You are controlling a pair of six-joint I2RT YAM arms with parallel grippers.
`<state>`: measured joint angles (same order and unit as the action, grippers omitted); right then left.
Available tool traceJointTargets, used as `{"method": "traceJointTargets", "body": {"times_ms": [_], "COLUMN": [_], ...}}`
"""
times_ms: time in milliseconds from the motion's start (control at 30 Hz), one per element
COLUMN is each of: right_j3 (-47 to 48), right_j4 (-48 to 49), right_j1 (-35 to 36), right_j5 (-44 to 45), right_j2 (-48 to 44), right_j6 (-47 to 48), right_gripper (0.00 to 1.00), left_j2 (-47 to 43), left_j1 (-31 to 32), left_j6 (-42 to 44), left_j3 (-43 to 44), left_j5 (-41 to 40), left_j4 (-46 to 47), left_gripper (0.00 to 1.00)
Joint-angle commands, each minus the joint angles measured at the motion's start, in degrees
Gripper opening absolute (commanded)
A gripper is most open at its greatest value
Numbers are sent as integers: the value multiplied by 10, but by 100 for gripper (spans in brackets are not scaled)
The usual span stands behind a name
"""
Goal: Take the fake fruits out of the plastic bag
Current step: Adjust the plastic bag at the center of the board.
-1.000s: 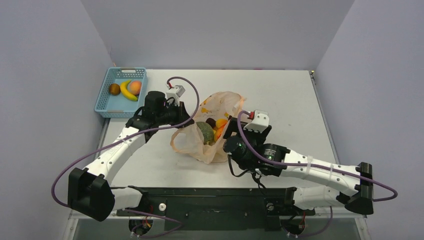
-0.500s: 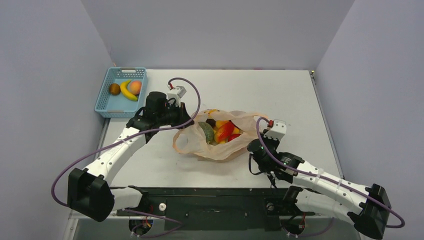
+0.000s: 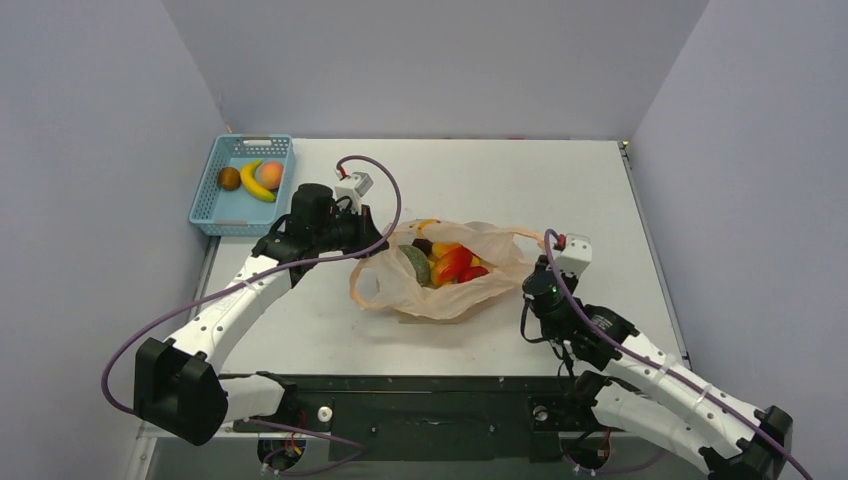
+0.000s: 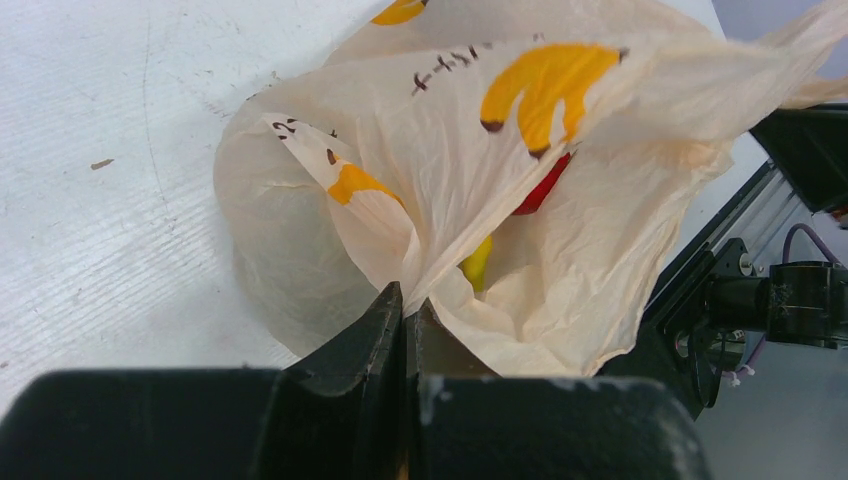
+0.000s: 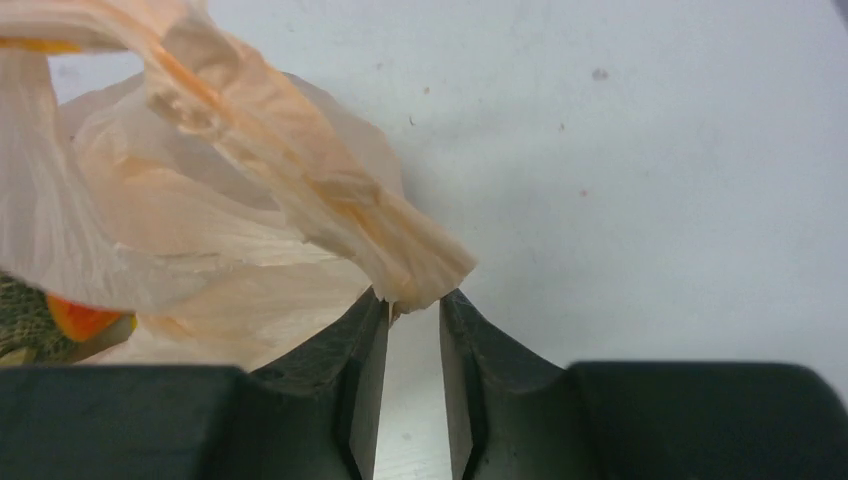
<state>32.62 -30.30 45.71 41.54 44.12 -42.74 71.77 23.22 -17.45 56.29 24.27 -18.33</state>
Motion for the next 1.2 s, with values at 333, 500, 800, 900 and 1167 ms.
{"method": "traceJointTargets", "body": {"times_ms": [333, 500, 800, 900, 1167], "right_j3": [237, 297, 376, 373, 331], "right_j4": [17, 51, -15, -5, 51], "right_j1": [72, 180, 160, 142, 85], "right_j5": [-279, -186, -39, 30, 63], "right_j2": [-82, 25, 264, 311, 357], "right_j6": [226, 284, 400, 410, 449], "right_gripper": [80, 85, 79, 72, 78], "left_j2": [-16, -15, -16, -16, -15], "left_j1": [4, 4, 7, 7, 6], "left_j6": [5, 6, 10, 10, 6], "left_j3": [29, 28, 26, 27, 28], "left_j5": [24, 24, 13, 13, 18], "left_j4": [13, 12, 12, 12, 13], "left_gripper": [0, 0, 0, 0, 0]}}
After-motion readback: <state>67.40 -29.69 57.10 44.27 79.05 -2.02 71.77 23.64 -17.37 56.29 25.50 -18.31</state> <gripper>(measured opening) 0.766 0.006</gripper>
